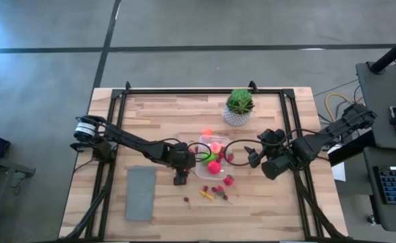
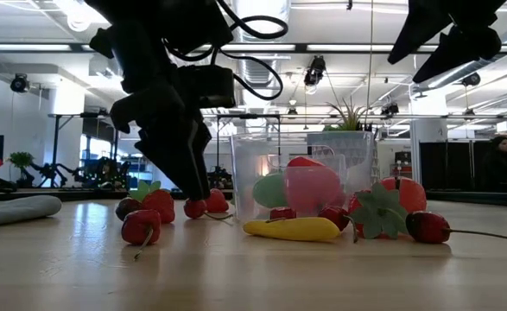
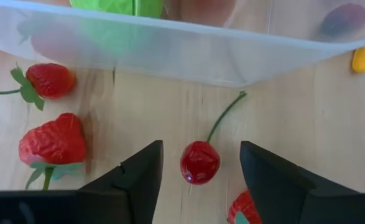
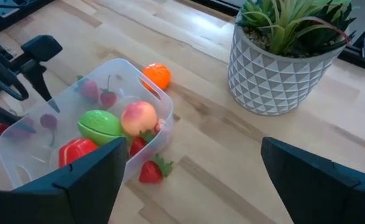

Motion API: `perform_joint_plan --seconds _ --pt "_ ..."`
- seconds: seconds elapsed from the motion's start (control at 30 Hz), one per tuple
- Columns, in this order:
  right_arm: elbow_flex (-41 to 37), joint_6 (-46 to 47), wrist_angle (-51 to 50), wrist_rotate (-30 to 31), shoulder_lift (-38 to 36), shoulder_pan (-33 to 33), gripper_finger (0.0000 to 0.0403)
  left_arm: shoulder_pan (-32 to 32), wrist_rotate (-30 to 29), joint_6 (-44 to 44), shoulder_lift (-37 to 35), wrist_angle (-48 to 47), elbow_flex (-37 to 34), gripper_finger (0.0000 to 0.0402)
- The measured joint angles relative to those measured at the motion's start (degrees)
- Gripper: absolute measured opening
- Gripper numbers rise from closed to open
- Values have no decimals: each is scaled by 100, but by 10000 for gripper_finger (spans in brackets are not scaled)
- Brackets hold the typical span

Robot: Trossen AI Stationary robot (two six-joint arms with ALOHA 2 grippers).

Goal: Pick and placing Produce into tupperware
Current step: Put the red cherry into the transparent bin

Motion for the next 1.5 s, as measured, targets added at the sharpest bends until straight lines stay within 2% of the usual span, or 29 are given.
perform_joint_plan --seconds 0.37,1.5 --pt "-37 0 2 0 0 0 361 -7 6 9 0 0 -63 124" --pt "-74 6 14 2 0 0 361 -28 -3 -184 -46 92 -11 121"
